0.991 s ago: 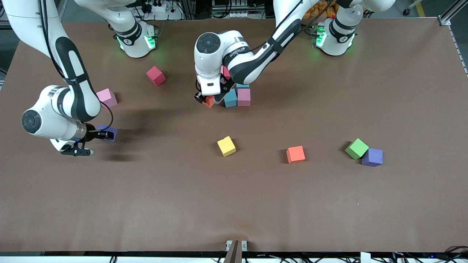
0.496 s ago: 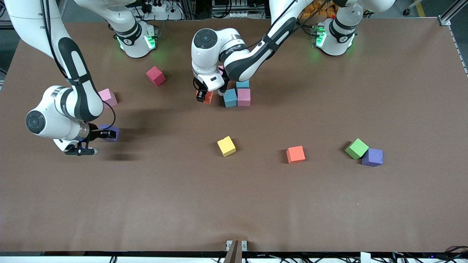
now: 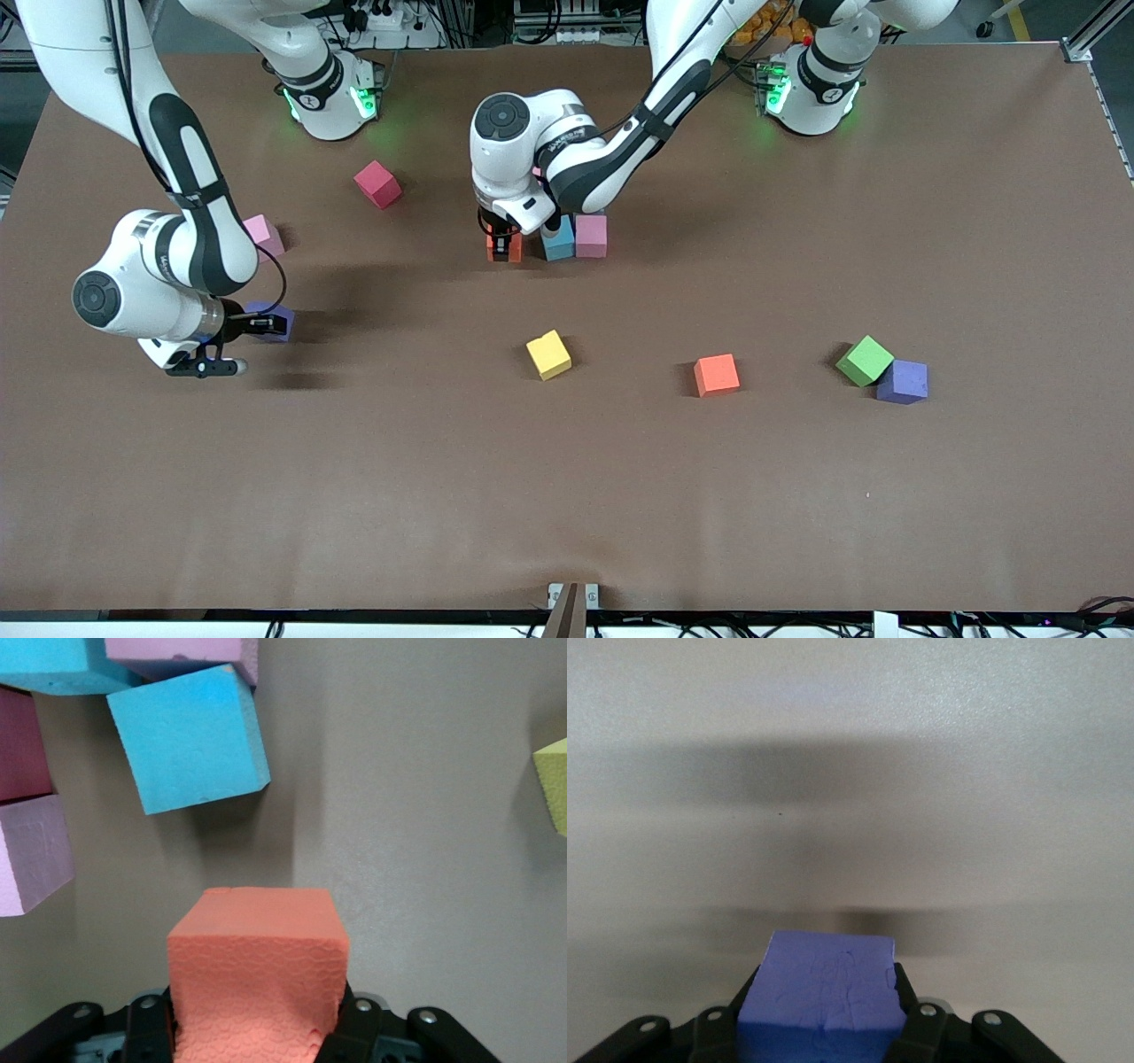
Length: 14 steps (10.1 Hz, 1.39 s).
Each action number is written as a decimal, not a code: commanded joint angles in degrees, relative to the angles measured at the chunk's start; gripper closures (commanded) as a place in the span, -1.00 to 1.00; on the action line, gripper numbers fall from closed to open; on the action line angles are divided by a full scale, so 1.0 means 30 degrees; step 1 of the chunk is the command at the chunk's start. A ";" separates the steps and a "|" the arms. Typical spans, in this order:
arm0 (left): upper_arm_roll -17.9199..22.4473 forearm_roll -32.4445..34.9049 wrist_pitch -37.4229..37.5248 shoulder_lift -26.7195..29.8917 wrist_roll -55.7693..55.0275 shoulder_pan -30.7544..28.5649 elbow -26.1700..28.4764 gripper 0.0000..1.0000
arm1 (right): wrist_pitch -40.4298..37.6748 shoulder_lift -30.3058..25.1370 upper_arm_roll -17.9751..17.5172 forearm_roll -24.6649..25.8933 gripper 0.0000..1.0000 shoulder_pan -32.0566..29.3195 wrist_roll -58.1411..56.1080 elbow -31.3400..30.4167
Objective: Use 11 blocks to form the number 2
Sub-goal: 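Lower the orange cube below the cyan cube with the left gripper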
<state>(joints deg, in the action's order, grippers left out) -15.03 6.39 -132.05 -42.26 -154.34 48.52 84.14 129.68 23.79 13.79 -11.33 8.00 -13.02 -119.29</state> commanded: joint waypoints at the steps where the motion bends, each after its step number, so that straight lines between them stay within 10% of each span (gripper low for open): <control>1: 0.0322 0.0213 -0.0105 0.0026 -0.0877 0.0584 -0.0041 1.00 | 0.0076 0.0127 0.0062 -0.0354 1.00 0.0089 -0.0406 -0.0020; 14: 0.0498 0.1033 0.0071 -0.0883 -0.0908 0.1113 0.1014 1.00 | 0.0017 0.0156 0.0062 -0.0354 1.00 0.0147 -0.0348 0.0009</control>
<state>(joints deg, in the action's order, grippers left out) -14.20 7.89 -132.00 -45.37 -155.06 51.27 86.78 129.79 24.26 13.78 -11.33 8.06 -13.06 -119.29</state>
